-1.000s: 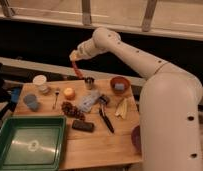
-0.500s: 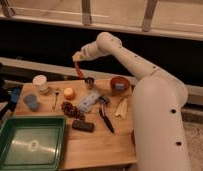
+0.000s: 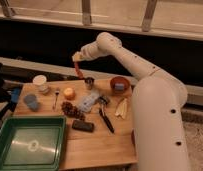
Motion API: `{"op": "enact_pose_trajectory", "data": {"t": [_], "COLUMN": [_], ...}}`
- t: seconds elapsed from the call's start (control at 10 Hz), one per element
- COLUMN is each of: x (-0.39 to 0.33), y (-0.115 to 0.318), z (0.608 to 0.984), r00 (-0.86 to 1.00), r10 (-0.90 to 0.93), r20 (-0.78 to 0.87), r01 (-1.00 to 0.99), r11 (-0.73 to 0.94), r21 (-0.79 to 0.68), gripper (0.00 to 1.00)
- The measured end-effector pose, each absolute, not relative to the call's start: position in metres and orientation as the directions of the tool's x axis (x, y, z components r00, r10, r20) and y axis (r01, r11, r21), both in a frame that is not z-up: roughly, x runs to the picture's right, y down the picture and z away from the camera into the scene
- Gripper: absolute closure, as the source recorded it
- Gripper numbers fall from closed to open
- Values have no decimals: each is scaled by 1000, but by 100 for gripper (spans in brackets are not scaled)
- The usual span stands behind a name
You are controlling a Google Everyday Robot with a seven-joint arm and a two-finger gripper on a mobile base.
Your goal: Place pepper in metal cup
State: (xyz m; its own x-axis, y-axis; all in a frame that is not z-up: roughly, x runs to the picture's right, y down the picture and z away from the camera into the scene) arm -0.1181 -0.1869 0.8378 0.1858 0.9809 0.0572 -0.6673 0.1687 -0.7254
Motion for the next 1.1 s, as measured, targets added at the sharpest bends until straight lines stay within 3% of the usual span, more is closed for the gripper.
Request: {"op": "enact_pose_trajectory", "data": {"t": [0.6,1.1], "x": [-94,-77], "y": [-196,-179], "z": [843,864], "r00": [187,134], "r10": [981,991], "r20": [41,6], "r01": [-736,-743], "r11": [168,105], "r21": [-656,-661], "gripper": [100,100]}}
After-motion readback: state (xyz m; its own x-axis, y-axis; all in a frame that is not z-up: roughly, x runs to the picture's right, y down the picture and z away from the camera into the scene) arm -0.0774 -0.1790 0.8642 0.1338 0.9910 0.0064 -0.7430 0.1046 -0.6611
